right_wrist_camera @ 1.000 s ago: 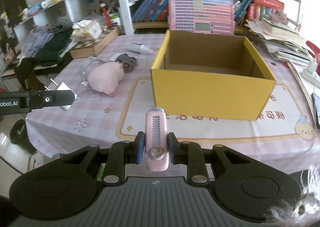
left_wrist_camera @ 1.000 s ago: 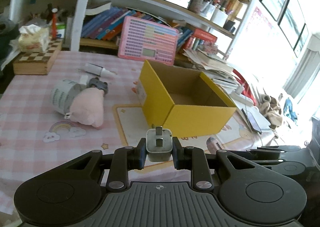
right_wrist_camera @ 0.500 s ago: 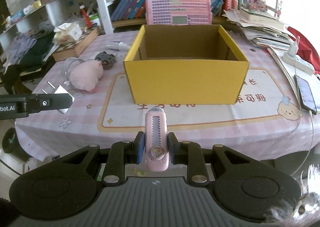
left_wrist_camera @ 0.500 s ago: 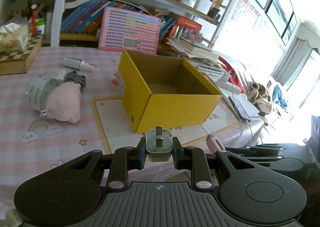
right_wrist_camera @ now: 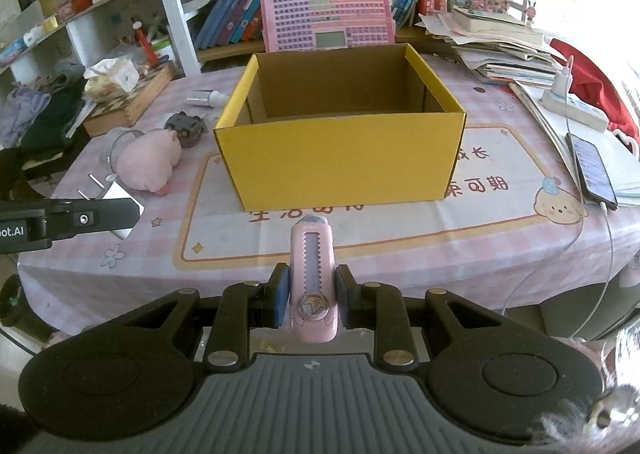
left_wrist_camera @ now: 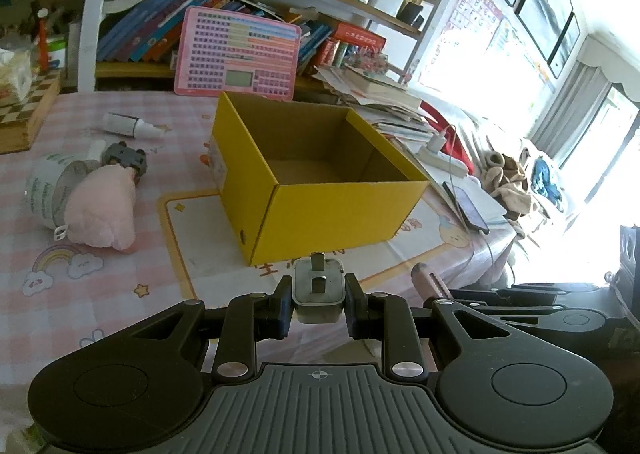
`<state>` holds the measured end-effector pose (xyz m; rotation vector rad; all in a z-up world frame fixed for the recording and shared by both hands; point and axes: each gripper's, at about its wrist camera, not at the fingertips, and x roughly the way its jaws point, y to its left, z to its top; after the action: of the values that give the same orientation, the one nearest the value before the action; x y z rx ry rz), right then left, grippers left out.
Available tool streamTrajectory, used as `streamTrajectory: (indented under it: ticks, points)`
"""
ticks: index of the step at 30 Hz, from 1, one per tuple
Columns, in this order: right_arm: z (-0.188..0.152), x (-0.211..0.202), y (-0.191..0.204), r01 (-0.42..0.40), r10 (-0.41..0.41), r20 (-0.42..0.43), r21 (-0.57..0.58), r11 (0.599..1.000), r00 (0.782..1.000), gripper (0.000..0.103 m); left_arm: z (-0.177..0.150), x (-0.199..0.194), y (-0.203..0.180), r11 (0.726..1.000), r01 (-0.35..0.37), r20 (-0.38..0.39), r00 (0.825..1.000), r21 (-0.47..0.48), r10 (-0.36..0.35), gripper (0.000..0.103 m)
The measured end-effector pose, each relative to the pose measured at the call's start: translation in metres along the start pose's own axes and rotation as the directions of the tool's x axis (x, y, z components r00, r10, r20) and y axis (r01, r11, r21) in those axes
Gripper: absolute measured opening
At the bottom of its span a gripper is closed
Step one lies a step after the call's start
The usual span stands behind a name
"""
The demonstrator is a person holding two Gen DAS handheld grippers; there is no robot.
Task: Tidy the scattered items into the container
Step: 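Lift the white plug and pink stick and carry both toward the yellow box, then lower both items into the yellow box and open both tools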
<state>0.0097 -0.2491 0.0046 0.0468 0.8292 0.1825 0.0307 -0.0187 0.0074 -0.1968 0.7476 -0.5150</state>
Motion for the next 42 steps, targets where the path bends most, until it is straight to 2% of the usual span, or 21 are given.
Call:
streamTrajectory:
  ticks: [14,23,42]
  points:
    - [0.003,0.004,-0.012,0.026,-0.025,-0.026,0.015,1.000,0.999,0.023,0.007,0.018,-0.006,0.999,0.037,-0.021,0.999,0.015,-0.036,0.024]
    - [0.019,0.011,-0.025,0.015,-0.015,0.006,0.014,1.000,1.000,0.023,0.026,0.031,-0.015,0.998,0.024,0.004,1.000,0.064,-0.025,0.024]
    - [0.125,0.063,-0.054,-0.104,0.116,0.098,-0.115,0.988,0.988,0.023,0.107,0.091,-0.028,0.987,-0.066,0.084,0.995,0.150,0.054,0.024]
